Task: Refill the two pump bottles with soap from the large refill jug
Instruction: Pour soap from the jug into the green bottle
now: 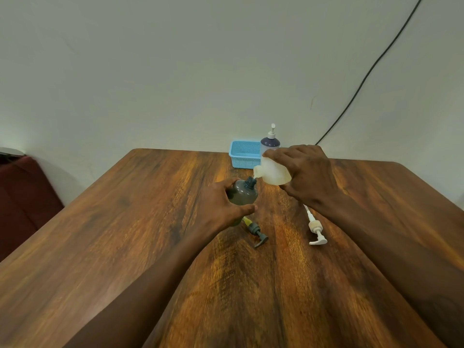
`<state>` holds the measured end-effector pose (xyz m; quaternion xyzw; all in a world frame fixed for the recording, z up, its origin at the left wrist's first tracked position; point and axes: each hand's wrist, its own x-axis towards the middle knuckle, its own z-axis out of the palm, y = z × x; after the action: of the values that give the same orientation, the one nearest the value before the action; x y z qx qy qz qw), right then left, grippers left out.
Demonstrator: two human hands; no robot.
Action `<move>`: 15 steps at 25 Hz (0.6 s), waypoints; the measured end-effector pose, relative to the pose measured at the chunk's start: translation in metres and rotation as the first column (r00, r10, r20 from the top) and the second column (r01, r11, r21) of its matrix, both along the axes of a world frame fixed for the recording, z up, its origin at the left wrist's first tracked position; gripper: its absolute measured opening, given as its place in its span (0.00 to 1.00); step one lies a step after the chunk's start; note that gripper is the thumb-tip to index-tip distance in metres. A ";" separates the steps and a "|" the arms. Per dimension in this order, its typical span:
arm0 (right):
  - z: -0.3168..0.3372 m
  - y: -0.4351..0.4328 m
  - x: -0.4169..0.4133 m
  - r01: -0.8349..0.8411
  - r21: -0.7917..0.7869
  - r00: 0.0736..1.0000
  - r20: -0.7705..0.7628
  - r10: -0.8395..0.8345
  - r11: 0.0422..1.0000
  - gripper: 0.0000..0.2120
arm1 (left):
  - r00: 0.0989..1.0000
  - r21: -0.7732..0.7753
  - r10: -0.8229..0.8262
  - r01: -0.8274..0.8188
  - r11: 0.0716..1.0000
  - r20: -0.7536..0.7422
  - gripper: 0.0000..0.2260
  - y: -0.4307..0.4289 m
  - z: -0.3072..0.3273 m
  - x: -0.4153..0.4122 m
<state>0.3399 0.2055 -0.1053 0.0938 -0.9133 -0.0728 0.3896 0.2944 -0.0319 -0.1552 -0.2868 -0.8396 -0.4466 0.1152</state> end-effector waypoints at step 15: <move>0.003 -0.001 -0.002 -0.013 0.025 1.000 0.001 0.013 1.000 0.38 | 1.000 0.002 -0.004 0.004 1.000 0.009 0.34 -0.002 -0.003 -0.001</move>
<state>0.3381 0.2040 -0.1027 0.1045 -0.9118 -0.0816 0.3886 0.2931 -0.0335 -0.1583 -0.2865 -0.8390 -0.4491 0.1108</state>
